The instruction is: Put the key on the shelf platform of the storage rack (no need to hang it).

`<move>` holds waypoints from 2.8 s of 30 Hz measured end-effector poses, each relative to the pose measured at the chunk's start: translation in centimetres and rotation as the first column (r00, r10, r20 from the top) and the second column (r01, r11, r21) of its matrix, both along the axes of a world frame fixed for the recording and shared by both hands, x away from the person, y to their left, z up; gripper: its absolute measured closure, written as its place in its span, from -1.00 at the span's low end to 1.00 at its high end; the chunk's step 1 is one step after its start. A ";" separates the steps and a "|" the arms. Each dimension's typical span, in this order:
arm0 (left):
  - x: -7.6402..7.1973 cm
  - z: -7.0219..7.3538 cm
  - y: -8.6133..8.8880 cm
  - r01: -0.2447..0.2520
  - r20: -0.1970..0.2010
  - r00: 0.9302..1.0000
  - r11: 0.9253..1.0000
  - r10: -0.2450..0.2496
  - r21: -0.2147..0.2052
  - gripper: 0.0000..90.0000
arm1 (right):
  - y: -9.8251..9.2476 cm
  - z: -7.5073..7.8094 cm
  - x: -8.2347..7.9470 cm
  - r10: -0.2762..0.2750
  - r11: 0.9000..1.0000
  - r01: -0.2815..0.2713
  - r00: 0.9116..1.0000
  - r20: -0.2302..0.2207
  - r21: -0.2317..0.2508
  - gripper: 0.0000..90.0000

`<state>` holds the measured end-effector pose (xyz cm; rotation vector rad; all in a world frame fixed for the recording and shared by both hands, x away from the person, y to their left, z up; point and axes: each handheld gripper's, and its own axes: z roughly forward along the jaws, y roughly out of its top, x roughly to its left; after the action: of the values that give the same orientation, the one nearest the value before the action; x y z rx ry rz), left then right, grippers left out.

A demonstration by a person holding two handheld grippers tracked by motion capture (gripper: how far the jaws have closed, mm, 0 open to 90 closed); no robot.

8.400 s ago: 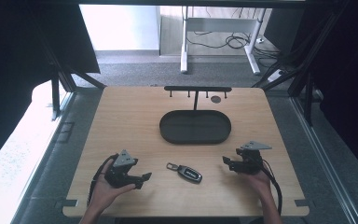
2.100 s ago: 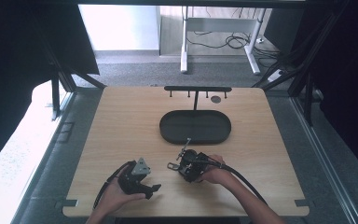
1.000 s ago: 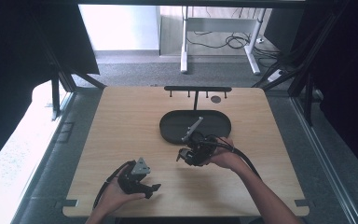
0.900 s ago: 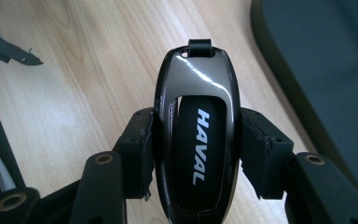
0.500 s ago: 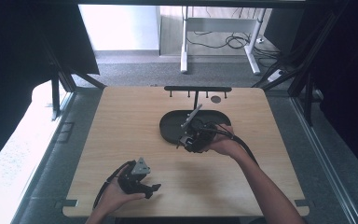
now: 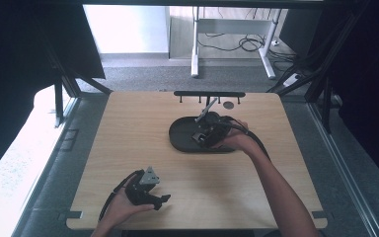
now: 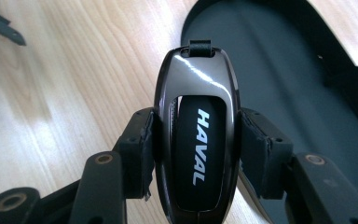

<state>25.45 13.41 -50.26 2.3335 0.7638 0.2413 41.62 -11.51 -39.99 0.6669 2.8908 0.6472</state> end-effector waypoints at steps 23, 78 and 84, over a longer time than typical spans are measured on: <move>0.0 0.1 0.2 -0.005 -0.003 1.000 1.000 0.005 -0.014 -0.46 | 0.5 -2.2 4.7 -0.050 0.998 0.051 0.999 0.003 -0.033 0.10; 0.1 -0.4 -0.2 0.010 -0.015 1.000 1.000 -0.009 0.006 -0.46 | -2.5 -9.6 8.3 -0.170 0.957 0.177 0.984 0.051 -0.230 0.09; 0.1 -0.5 -0.2 0.007 -0.017 1.000 1.000 -0.007 0.005 -0.46 | -2.6 -10.2 8.4 -0.189 0.953 0.196 0.981 0.053 -0.229 0.09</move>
<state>25.53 13.25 -50.74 2.3455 0.7635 0.2207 50.01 -14.12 -50.19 0.8803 2.7650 0.2842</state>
